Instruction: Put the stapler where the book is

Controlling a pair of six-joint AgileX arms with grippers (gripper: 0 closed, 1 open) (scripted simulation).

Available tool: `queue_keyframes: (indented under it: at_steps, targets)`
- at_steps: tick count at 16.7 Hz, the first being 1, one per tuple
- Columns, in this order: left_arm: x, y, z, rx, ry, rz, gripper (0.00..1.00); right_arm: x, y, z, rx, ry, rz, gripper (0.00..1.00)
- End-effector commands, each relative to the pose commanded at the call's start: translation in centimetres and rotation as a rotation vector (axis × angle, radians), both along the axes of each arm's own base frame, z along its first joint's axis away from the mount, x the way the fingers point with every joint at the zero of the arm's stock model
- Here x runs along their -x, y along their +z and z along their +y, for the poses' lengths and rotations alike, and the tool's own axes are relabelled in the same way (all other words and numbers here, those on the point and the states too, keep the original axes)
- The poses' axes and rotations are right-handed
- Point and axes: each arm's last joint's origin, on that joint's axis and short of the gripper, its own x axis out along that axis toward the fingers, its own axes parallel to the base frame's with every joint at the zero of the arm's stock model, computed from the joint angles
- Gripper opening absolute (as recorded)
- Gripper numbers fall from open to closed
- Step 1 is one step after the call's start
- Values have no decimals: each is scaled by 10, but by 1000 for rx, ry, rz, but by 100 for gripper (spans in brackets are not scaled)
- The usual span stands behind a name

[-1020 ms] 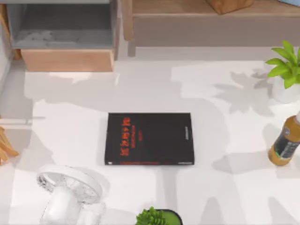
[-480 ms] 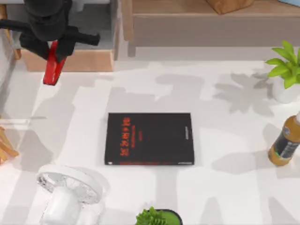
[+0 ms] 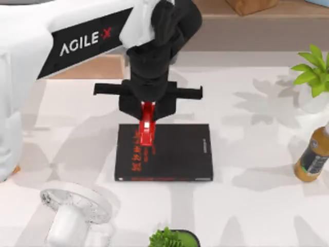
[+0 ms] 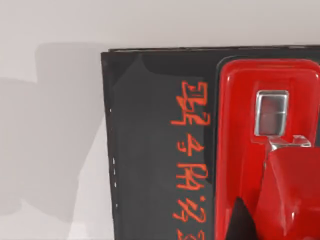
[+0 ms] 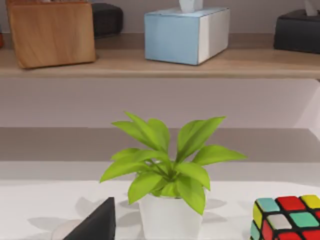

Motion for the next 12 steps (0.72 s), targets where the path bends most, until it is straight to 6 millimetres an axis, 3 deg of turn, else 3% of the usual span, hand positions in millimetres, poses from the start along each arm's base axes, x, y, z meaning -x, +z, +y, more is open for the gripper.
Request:
queue_keyframes:
  at_steps: [4,12]
  targets:
    - [18,-6,-24,29,25,4,0,0,0,0,0,0,0,100]
    - [16,-11,-23,32,26,0,0,0,0,0,0,0,0,100]
